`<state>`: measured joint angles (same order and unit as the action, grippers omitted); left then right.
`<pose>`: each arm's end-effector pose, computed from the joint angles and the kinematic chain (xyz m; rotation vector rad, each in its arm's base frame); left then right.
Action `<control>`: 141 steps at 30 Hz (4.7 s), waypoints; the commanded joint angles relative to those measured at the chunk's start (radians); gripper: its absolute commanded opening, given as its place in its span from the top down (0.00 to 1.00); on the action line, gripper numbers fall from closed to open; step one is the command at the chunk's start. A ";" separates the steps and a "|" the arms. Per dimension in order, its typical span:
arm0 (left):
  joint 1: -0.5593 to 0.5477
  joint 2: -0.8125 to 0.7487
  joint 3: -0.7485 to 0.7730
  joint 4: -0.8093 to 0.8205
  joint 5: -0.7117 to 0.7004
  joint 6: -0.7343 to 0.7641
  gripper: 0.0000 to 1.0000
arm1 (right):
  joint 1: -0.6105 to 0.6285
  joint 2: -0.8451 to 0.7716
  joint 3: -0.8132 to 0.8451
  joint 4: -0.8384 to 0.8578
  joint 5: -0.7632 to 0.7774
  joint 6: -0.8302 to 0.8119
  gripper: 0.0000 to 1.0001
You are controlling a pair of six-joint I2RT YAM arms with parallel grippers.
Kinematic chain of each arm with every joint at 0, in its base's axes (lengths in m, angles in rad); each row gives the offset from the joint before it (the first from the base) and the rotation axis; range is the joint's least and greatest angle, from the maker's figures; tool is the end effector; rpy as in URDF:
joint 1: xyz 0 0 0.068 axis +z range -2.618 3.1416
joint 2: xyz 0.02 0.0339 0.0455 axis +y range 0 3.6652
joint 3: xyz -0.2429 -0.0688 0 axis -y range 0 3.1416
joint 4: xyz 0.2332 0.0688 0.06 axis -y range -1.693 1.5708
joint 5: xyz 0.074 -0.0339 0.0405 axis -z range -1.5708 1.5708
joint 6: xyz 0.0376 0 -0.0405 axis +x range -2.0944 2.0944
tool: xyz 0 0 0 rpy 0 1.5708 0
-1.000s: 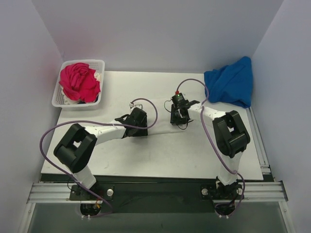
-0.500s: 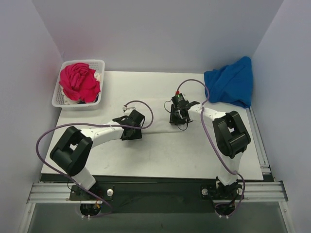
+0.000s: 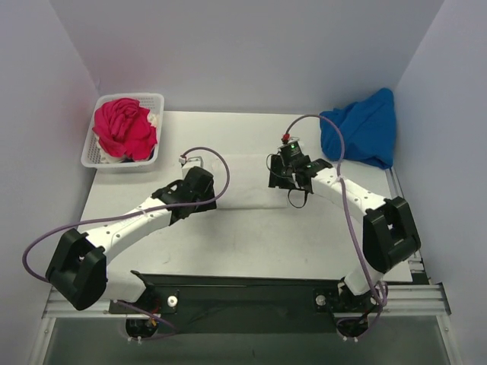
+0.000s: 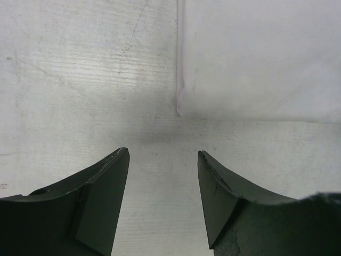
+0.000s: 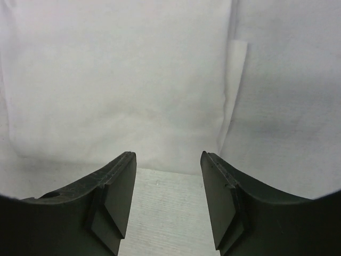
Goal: Fold and stack the t-shirts
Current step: Fold the tshirt, then neatly place the folded tshirt to the corner
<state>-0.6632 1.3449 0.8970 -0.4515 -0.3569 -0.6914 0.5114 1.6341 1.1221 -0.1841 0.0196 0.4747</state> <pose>0.2206 -0.1557 0.2178 -0.1847 2.3957 -0.1873 0.3088 0.1725 0.2224 -0.0319 2.3159 0.4925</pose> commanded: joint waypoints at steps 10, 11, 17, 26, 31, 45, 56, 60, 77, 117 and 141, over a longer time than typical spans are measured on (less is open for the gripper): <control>0.117 -0.049 -0.026 0.108 0.108 0.013 0.35 | -0.197 0.033 0.050 0.037 -0.107 -0.033 0.29; 0.132 -0.055 -0.032 0.118 0.117 0.003 0.35 | -0.209 0.044 0.045 0.052 -0.128 -0.028 0.28; 0.155 -0.085 -0.072 0.146 0.134 -0.019 0.35 | -0.286 0.150 0.021 0.204 -0.363 0.044 0.27; 0.178 -0.113 -0.086 0.132 0.134 -0.020 0.35 | -0.287 0.283 0.021 0.281 -0.432 0.091 0.28; 0.186 -0.124 -0.090 0.132 0.144 -0.025 0.35 | -0.286 0.357 0.077 0.247 -0.458 0.097 0.32; 0.198 -0.135 -0.089 0.125 0.151 -0.022 0.35 | -0.212 0.492 0.203 0.068 -0.420 0.039 0.68; 0.200 -0.145 -0.098 0.134 0.154 -0.025 0.35 | -0.220 0.377 0.171 -0.170 -0.186 -0.053 1.00; 0.200 -0.139 -0.104 0.148 0.154 -0.026 0.35 | -0.249 0.288 0.116 -0.255 -0.109 -0.068 1.00; 0.192 -0.147 -0.070 0.117 0.142 -0.019 0.35 | -0.536 0.081 0.076 -0.534 0.310 -0.122 1.00; 0.192 -0.119 -0.102 0.126 0.193 -0.040 0.35 | -0.804 0.560 0.663 -0.550 0.792 -0.283 1.00; 0.191 -0.104 -0.119 0.174 0.202 -0.011 0.03 | -0.594 0.235 0.510 -0.594 0.597 -0.123 0.49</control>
<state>-0.4698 1.2350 0.7849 -0.3359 -0.1696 -0.7204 -0.1341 1.9804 1.6833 -0.7509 0.6868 0.3069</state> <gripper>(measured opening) 0.974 0.507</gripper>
